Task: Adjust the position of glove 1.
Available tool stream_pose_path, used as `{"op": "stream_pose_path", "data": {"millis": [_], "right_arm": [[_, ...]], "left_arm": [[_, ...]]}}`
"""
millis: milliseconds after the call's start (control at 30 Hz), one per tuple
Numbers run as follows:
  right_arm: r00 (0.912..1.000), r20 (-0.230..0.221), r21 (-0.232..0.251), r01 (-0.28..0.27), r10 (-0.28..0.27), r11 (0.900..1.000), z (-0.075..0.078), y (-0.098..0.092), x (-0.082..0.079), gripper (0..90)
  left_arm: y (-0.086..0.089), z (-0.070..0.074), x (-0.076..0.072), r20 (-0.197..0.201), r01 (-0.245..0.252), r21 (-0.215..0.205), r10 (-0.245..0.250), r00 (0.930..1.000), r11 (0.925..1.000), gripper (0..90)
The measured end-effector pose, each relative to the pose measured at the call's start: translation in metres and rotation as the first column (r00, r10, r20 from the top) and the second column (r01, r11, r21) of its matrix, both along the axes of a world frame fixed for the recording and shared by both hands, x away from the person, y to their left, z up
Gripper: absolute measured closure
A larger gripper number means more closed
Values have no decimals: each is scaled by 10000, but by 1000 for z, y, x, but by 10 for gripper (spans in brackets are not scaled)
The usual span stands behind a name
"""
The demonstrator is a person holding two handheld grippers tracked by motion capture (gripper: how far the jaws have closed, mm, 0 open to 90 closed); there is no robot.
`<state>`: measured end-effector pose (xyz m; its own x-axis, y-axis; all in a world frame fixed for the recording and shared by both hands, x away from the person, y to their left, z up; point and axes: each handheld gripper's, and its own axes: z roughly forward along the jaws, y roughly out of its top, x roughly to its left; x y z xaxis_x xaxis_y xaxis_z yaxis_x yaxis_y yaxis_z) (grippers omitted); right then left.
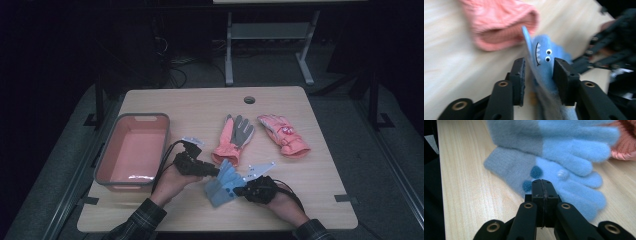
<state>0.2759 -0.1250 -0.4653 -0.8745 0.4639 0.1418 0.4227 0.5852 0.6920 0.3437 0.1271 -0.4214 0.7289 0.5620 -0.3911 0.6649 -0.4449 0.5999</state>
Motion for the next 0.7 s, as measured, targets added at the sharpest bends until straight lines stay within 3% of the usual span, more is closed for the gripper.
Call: {"op": "stream_pose_path", "data": {"millis": [167,233,333,500,633,700], "right_arm": [[10000,41,-5,-28,28,10000,0,-1,0,895],[10000,44,-17,-22,22,10000,0,-1,0,894],[10000,48,-37,-32,32,10000,0,-1,0,892],[10000,53,-103,-20,20,9999,0,-1,0,891],[10000,0,-69,-14,14,10000,0,-1,0,892],[10000,35,-65,-47,47,10000,-1,-1,0,892]], "left_arm": [[5,11,-1,663,-384,260,366,9971,9989,510],[5,13,-4,988,-293,513,241,9948,9983,511],[0,7,-10,1061,-26,991,-80,9943,9951,509],[-9,-11,-11,1139,521,2175,-783,9904,9747,532],[-14,-22,-11,903,602,2431,-844,9923,9681,584],[-14,-25,-10,827,831,2738,-1095,9905,9582,642]]}}
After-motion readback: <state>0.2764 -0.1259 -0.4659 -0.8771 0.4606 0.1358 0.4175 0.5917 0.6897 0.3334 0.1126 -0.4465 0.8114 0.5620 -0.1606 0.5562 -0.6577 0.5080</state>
